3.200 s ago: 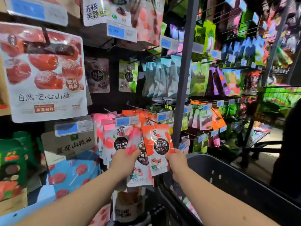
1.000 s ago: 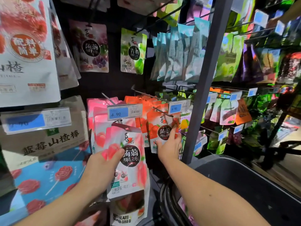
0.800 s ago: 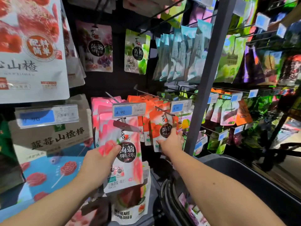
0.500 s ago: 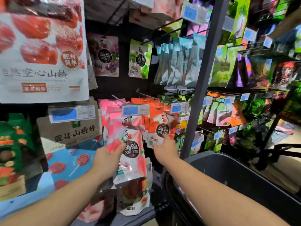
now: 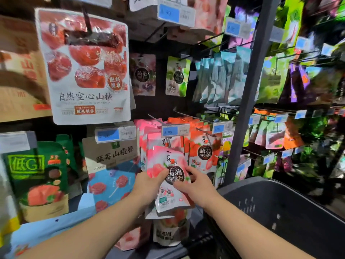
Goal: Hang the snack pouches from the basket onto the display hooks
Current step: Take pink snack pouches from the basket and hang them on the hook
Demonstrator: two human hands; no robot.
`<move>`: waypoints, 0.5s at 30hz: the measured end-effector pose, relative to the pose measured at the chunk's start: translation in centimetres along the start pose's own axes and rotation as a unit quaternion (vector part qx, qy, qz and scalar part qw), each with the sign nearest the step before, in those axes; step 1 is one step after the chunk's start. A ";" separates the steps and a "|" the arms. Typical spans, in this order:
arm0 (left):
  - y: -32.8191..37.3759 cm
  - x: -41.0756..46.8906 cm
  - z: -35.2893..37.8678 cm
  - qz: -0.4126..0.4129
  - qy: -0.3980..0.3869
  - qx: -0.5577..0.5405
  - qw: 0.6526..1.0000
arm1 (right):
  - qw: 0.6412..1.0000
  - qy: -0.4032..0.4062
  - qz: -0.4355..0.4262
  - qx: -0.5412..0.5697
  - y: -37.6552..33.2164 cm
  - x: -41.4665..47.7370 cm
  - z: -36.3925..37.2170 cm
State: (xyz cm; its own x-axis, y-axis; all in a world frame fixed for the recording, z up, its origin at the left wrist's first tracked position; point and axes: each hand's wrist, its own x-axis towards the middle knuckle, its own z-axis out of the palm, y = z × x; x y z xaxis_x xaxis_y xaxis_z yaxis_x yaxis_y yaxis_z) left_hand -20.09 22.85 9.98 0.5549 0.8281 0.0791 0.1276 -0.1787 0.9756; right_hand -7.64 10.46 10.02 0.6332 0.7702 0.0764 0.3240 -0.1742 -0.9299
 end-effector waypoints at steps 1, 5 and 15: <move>-0.1 0.1 -0.3 -0.006 -0.011 -0.018 1.000 | 1.000 0.016 -0.017 -0.003 0.1 0.1 0.1; 0.0 0.1 -1.4 -0.008 -0.001 0.004 1.000 | 0.996 0.051 -0.070 0.017 0.3 0.3 0.9; -1.1 1.5 -2.6 -0.021 0.041 0.071 0.996 | 0.987 0.126 -0.089 0.051 1.4 1.1 0.7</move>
State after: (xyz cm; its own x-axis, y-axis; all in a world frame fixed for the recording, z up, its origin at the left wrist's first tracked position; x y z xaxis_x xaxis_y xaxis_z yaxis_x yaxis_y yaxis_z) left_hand -21.52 25.71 9.52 0.4790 0.8757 0.0609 0.2678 -0.2118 0.9399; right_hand -7.02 11.48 8.54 0.7306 0.6045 0.3174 0.3825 0.0228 -0.9237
